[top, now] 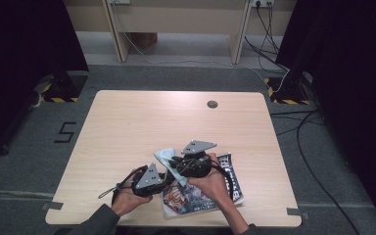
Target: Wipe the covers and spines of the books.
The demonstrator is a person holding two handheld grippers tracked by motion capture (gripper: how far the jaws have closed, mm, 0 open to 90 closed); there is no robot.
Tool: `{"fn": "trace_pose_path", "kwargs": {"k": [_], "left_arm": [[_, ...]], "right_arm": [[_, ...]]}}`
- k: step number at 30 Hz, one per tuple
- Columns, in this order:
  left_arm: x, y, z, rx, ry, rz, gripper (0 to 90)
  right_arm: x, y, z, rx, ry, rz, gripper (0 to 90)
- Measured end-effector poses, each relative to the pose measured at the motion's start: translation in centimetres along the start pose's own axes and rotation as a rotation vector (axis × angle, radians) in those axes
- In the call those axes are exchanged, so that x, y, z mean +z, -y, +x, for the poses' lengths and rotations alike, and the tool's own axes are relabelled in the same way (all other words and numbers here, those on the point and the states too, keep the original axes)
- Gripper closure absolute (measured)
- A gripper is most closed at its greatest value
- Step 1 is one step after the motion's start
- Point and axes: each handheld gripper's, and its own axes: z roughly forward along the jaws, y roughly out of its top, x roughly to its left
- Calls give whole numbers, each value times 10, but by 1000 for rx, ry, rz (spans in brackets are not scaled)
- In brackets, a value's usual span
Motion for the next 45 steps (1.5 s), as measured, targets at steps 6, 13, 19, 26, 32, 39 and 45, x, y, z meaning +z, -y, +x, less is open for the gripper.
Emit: {"fn": "trace_pose_path", "kwargs": {"k": [6,13,19,26,32,39,45], "left_arm": [[0,0,0,1,-2,3,780],[0,-1,-1,13,-1,3,779],[0,-1,-1,11,1,-6,776],[0,-1,-1,13,3,-6,773],[0,-1,0,16,4,-7,773],[0,-1,-1,13,2,-16,775],[-1,-1,0,10,4,-15,774]], "right_arm": [[0,1,0,1,0,0,791],[-1,3,-9,6,22,14,791],[-9,18,-46,83,90,45,791],[-22,48,-105,213,218,94,791],[-35,71,-151,330,320,125,792],[-64,81,-171,400,366,71,793],[-84,70,-162,356,381,30,792]]}}
